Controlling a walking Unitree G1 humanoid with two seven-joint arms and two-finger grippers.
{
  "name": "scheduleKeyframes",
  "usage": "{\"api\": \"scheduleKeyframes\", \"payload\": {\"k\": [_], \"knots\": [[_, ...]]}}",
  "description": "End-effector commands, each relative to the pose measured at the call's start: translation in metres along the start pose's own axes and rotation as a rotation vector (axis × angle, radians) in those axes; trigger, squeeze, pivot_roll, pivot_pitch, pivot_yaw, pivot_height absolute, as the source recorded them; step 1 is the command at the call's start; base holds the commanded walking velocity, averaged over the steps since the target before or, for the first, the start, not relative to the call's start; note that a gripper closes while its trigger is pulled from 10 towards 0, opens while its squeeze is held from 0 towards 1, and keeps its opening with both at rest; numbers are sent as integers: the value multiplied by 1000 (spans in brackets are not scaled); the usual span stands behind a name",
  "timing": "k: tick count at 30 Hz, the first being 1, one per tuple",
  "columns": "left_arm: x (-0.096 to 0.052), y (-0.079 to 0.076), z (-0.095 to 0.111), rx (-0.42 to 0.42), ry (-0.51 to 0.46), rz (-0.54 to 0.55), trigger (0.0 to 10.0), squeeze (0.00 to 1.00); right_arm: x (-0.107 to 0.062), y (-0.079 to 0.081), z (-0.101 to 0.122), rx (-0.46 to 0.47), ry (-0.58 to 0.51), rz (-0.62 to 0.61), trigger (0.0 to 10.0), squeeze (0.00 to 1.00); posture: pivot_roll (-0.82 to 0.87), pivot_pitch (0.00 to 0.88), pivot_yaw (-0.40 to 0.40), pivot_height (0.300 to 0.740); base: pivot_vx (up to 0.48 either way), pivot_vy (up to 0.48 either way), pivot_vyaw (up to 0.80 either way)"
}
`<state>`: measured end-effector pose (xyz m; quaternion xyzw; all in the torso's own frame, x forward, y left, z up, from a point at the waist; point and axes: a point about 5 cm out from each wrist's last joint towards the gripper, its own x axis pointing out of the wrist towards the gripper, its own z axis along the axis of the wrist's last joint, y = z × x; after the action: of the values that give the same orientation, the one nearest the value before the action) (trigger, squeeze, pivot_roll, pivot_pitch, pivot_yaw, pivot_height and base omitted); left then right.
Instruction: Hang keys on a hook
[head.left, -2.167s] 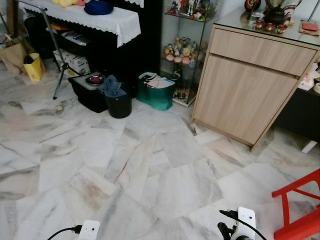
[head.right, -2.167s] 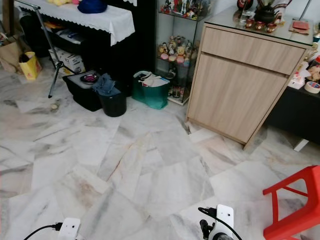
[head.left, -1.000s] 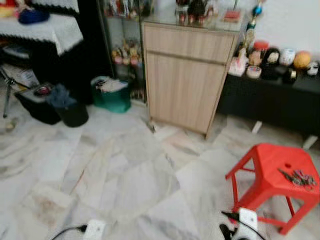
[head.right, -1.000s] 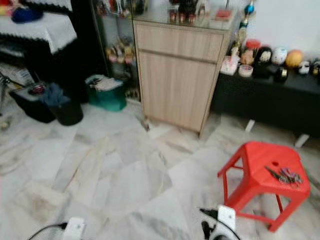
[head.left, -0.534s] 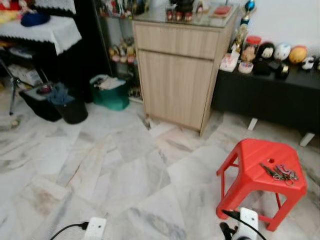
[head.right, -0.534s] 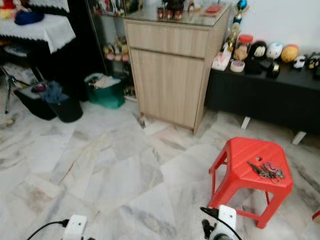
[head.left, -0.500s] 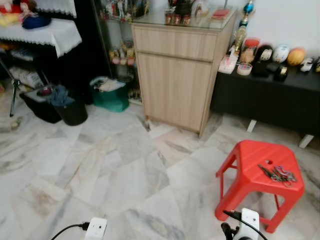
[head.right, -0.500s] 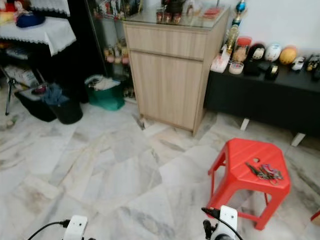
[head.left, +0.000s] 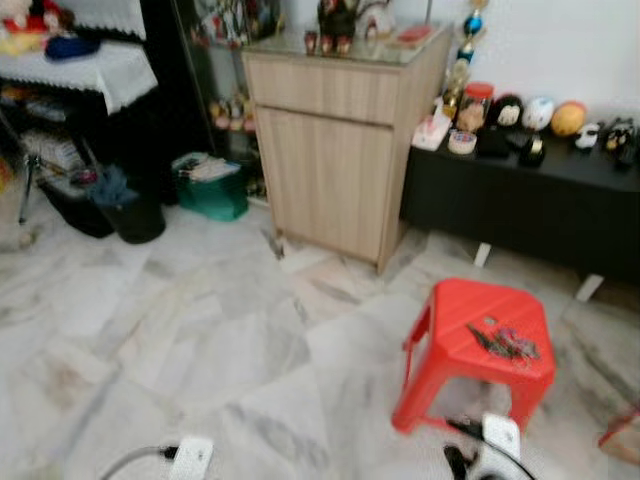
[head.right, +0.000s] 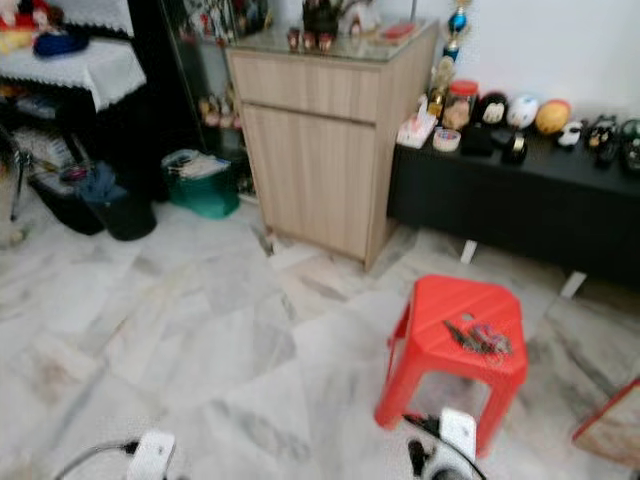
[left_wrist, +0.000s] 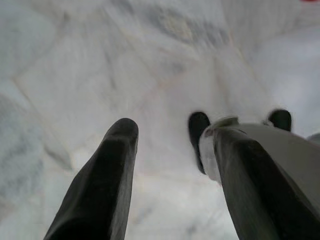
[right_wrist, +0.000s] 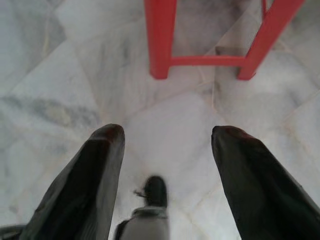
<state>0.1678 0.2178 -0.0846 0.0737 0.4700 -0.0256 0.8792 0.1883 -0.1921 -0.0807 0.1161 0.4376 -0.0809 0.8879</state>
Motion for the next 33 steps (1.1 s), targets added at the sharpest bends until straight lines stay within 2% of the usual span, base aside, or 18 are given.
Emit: {"api": "scheduleKeyframes", "payload": {"k": [1,2,16,24,30,33], "knots": [[0,2,2,17,-3,10,10000,0,0,-3,4,-7,-13,-6,10000,0,46,0,9,740,0,0,0],[0,0,3,-10,-17,5,10000,0,0,-3,4,-12,-13,-7,10000,0,46,0,6,740,0,0,0],[1,-3,1,-29,-7,0,10000,0,1,-4,10,-5,-33,0,10000,0,57,0,-14,740,0,0,0],[0,-2,-2,-33,1,0,10000,0,1,-4,9,-5,-24,2,10000,0,60,0,-15,740,261,0,0],[0,-3,-2,-33,2,-3,10000,0,1,-4,10,-11,-25,4,10000,0,59,0,-16,740,292,0,-648],[0,-5,-1,-31,0,-11,10000,0,1,-4,10,-16,-29,-2,10000,0,64,0,-17,740,306,0,0]]}}
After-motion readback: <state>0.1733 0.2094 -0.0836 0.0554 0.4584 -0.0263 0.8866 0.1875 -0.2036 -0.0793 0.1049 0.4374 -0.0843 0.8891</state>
